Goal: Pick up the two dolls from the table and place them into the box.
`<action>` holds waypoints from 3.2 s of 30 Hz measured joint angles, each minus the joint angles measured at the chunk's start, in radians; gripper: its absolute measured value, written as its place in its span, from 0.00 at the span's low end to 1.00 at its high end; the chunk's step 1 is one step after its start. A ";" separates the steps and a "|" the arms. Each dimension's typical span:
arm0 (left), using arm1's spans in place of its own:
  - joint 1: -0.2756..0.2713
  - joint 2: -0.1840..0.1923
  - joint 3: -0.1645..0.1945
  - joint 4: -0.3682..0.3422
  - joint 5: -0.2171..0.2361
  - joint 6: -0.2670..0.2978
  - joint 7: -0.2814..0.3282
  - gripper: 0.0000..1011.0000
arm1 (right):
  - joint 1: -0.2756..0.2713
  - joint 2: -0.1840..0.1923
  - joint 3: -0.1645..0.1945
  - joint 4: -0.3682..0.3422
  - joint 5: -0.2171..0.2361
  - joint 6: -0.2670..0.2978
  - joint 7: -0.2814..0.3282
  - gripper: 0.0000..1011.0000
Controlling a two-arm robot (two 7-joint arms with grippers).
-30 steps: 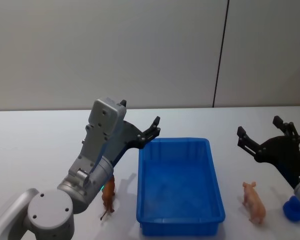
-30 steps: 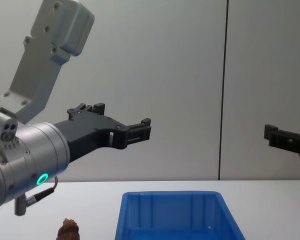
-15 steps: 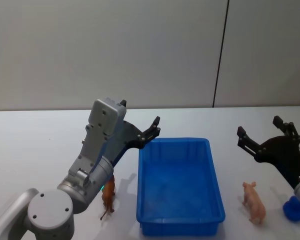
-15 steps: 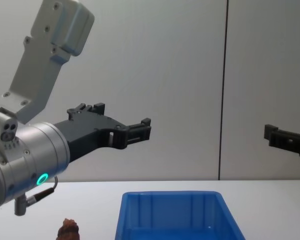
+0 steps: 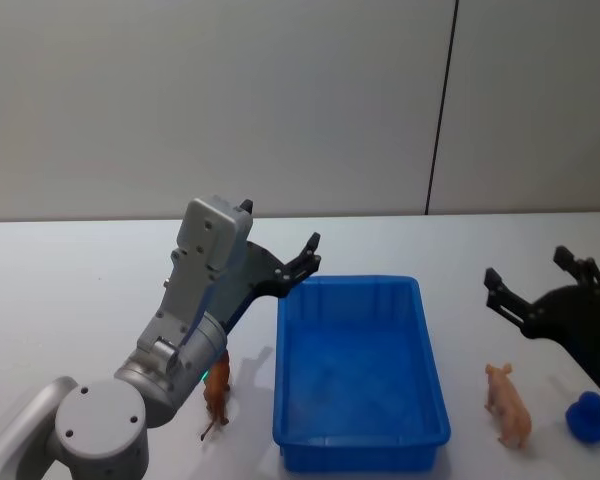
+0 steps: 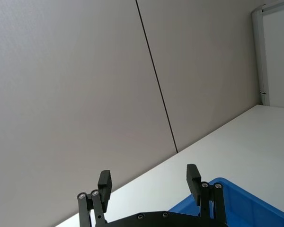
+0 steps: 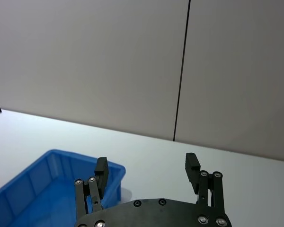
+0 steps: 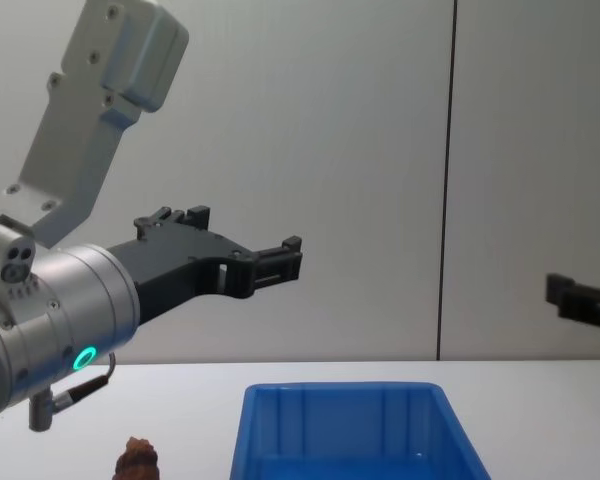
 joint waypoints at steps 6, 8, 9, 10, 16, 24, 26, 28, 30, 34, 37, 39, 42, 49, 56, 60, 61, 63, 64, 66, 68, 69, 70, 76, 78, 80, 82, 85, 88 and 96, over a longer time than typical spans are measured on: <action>0.000 0.000 0.000 0.000 0.000 0.000 0.000 0.99 | -0.025 0.041 0.028 0.007 0.040 0.016 0.027 0.99; 0.000 0.000 0.000 0.000 0.000 0.000 0.000 0.99 | -0.037 0.059 0.040 0.009 0.057 0.023 0.036 0.99; 0.000 0.000 0.000 0.000 0.000 0.000 0.000 0.99 | -0.040 0.064 0.044 0.010 0.062 0.026 0.039 0.99; 0.000 0.000 0.000 0.000 0.000 0.000 0.000 0.99 | -0.043 0.069 0.047 0.011 0.065 0.027 0.041 0.99; 0.000 0.000 0.000 0.000 0.000 0.000 0.000 0.99 | -0.068 0.109 0.075 0.017 0.101 0.054 0.061 0.99; 0.000 0.000 0.000 0.000 0.000 0.000 0.000 0.99 | -0.090 0.149 0.101 0.026 0.124 0.103 0.083 0.99; 0.000 0.000 0.000 0.000 0.000 0.000 0.000 0.99 | -0.094 0.158 0.106 0.030 0.128 0.121 0.092 0.99; 0.000 0.000 0.000 0.000 0.000 0.000 0.000 0.99 | -0.097 0.166 0.110 0.036 0.130 0.139 0.101 0.99; 0.000 0.000 0.000 0.000 0.000 0.000 0.000 0.99 | -0.099 0.173 0.113 0.043 0.133 0.154 0.109 0.99; 0.000 0.000 0.000 0.000 0.000 0.000 0.000 0.99 | -0.099 0.178 0.115 0.055 0.135 0.173 0.119 0.99; 0.000 0.000 0.000 0.000 0.000 0.000 0.000 0.99 | -0.096 0.182 0.116 0.072 0.138 0.195 0.131 0.99; 0.000 0.000 0.000 0.000 0.000 0.000 0.000 0.99 | -0.093 0.182 0.116 0.081 0.139 0.203 0.135 0.99; 0.000 0.000 0.000 0.000 0.000 0.000 0.000 0.99 | -0.087 0.182 0.114 0.099 0.140 0.220 0.144 0.99; 0.000 0.000 0.000 0.000 0.000 0.000 0.000 0.99 | -0.070 0.173 0.104 0.147 0.141 0.245 0.164 0.99; 0.000 0.000 0.000 0.000 0.000 0.000 0.000 0.99 | -0.055 0.162 0.094 0.180 0.137 0.256 0.179 0.99; 0.000 0.000 0.000 0.000 0.000 0.000 0.000 0.99 | -0.045 0.154 0.085 0.201 0.133 0.262 0.189 0.95; 0.000 0.000 0.000 0.000 0.000 0.000 0.000 0.99 | -0.044 0.153 0.084 0.203 0.132 0.263 0.190 0.94; 0.000 0.000 0.000 0.000 0.000 0.000 0.000 0.99 | -0.041 0.151 0.082 0.209 0.130 0.265 0.193 0.90; 0.000 0.000 0.000 0.000 0.000 0.000 0.000 0.99 | -0.039 0.149 0.080 0.213 0.130 0.266 0.193 0.89; 0.000 0.000 0.000 0.000 0.000 0.000 0.000 0.99 | -0.035 0.146 0.078 0.220 0.128 0.268 0.195 0.84; 0.000 0.000 0.000 0.000 0.000 0.000 0.000 0.99 | -0.032 0.143 0.076 0.227 0.127 0.270 0.196 0.77; 0.000 0.000 0.000 0.000 0.000 0.000 0.000 0.99 | -0.030 0.141 0.074 0.231 0.126 0.270 0.196 0.72; 0.000 0.000 0.000 0.000 0.000 0.000 0.000 0.99 | -0.029 0.140 0.073 0.233 0.125 0.270 0.196 0.70; 0.000 0.000 0.000 0.000 0.000 0.000 0.000 0.99 | -0.026 0.136 0.070 0.241 0.123 0.268 0.194 0.52; 0.000 0.000 0.000 0.000 0.000 0.000 0.000 0.99 | -0.025 0.135 0.070 0.242 0.122 0.266 0.193 0.50; 0.000 0.000 0.000 0.000 0.000 0.000 0.000 0.99 | -0.025 0.135 0.069 0.242 0.121 0.263 0.191 0.48; 0.000 0.000 0.000 0.000 0.000 0.000 0.000 0.99 | -0.025 0.135 0.069 0.242 0.120 0.257 0.189 0.47; 0.000 0.000 0.000 0.000 0.000 0.000 0.000 0.99 | -0.025 0.135 0.069 0.241 0.120 0.250 0.186 0.44; 0.000 0.000 0.000 0.000 0.000 0.000 0.000 0.99 | -0.026 0.135 0.071 0.235 0.120 0.235 0.181 0.42; 0.000 0.000 0.000 0.000 0.000 0.000 0.000 0.99 | -0.026 0.137 0.079 0.204 0.124 0.183 0.172 0.37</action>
